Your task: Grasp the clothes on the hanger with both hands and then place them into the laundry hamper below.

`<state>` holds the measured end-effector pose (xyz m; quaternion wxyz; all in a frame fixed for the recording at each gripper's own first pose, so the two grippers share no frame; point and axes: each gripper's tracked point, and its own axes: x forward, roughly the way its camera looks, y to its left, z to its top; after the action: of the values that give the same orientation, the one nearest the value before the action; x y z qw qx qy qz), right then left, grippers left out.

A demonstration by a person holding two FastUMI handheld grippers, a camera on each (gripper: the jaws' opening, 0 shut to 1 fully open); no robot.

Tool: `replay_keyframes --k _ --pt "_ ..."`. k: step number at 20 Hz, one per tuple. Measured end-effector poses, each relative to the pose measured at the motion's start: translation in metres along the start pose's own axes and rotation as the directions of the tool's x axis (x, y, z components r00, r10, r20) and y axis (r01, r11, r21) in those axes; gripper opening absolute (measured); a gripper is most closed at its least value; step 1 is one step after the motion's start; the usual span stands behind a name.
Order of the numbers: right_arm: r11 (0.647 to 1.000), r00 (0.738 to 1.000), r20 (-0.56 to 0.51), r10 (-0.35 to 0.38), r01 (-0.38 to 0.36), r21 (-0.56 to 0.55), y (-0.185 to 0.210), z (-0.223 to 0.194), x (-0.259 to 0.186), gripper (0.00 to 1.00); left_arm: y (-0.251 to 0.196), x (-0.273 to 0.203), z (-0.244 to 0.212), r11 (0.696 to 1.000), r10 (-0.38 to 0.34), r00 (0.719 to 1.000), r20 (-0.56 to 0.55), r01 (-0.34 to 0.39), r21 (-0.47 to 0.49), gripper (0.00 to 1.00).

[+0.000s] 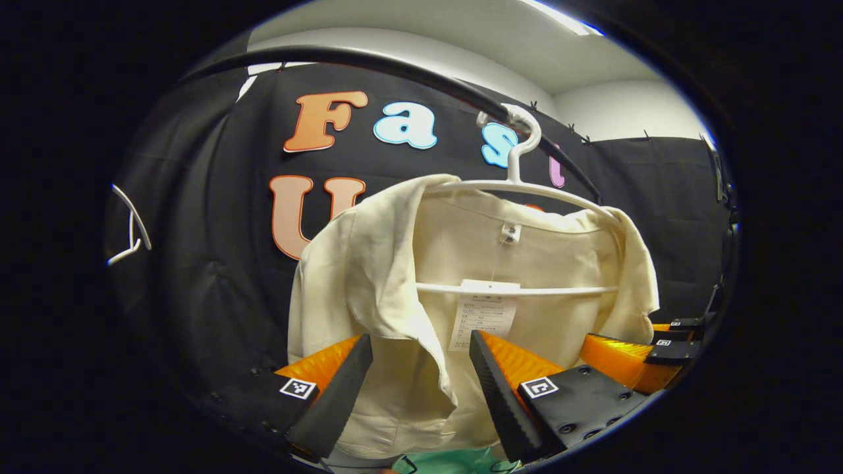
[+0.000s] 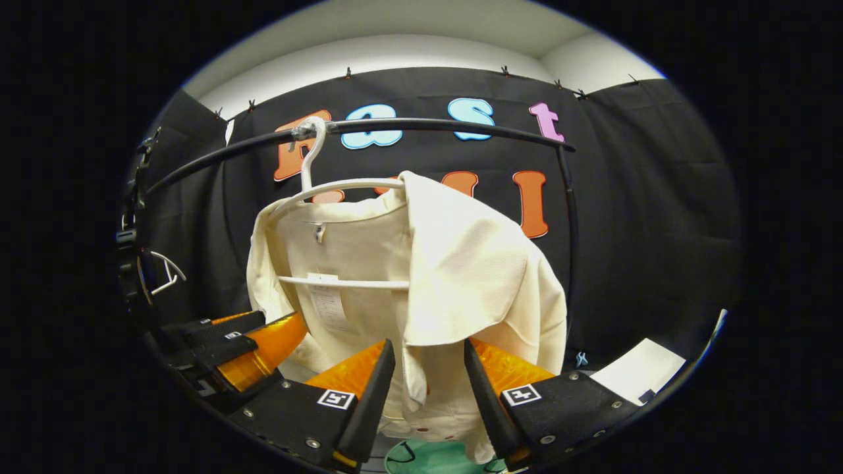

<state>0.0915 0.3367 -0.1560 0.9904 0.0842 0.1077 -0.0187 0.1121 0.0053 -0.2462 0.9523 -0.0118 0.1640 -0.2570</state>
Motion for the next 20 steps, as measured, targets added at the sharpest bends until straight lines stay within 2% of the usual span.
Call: replay_keyframes --k 1,3,4,5,6,8,9,11,13,14,17,19,20 --pt "1.0 1.0 0.0 0.007 -0.007 -0.002 -0.001 -0.001 0.001 0.65 0.0 0.004 -0.002 1.0 0.01 1.0 -0.007 -0.01 0.006 0.97" --pt "1.0 1.0 0.003 0.008 -0.007 -0.011 -0.006 0.0 0.004 0.54 -0.003 0.014 -0.007 1.0 0.007 1.0 -0.015 -0.007 0.019 0.97" --pt "1.0 1.0 -0.002 0.014 -0.014 -0.008 -0.008 -0.001 0.006 0.37 -0.003 0.019 -0.007 1.0 0.012 1.0 -0.018 -0.012 0.025 0.97" --pt "1.0 1.0 -0.008 0.023 -0.023 0.003 -0.009 -0.001 0.006 0.4 -0.003 0.024 -0.009 0.999 0.02 0.999 -0.025 -0.019 0.028 0.96" --pt "0.999 0.999 -0.013 0.036 -0.035 0.018 -0.009 -0.001 0.008 0.31 -0.004 0.027 -0.01 0.999 0.026 0.999 -0.027 -0.026 0.027 0.96" --pt "0.998 0.998 -0.022 0.062 -0.061 0.035 -0.008 -0.002 0.011 0.21 -0.005 0.035 -0.011 0.999 0.039 0.999 -0.029 -0.039 0.025 0.97" --pt "0.997 0.997 -0.027 0.071 -0.07 0.033 -0.008 -0.002 0.012 0.1 -0.004 0.037 -0.011 0.999 0.049 0.998 -0.028 -0.049 0.024 0.96" --pt "0.996 0.995 -0.035 0.09 -0.089 0.022 -0.007 -0.002 0.01 0.13 -0.006 0.041 -0.011 0.998 0.066 0.997 -0.025 -0.066 0.019 0.96" --pt "0.995 0.995 -0.035 0.097 -0.097 0.011 -0.008 -0.001 0.01 0.08 -0.008 0.044 -0.013 0.997 0.072 0.997 -0.034 -0.072 0.016 0.77" --pt "0.995 0.994 -0.037 0.103 -0.103 0.006 -0.01 -0.001 0.01 0.06 -0.006 0.044 -0.013 0.996 0.084 0.996 -0.035 -0.084 0.02 0.72" --pt "0.993 0.992 -0.042 0.119 -0.119 0.006 -0.011 -0.001 0.011 0.03 -0.003 0.045 -0.015 0.994 0.105 0.994 -0.034 -0.104 0.017 0.38" --pt "0.992 0.991 -0.041 0.13 -0.13 0.008 -0.012 0.0 0.007 0.02 -0.003 0.046 -0.019 0.994 0.106 0.993 -0.05 -0.105 0.01 0.24" --pt "0.991 0.99 -0.039 0.133 -0.133 0.006 -0.014 0.002 0.005 0.02 -0.005 0.047 -0.022 0.995 0.097 0.993 -0.062 -0.097 0.007 0.22"
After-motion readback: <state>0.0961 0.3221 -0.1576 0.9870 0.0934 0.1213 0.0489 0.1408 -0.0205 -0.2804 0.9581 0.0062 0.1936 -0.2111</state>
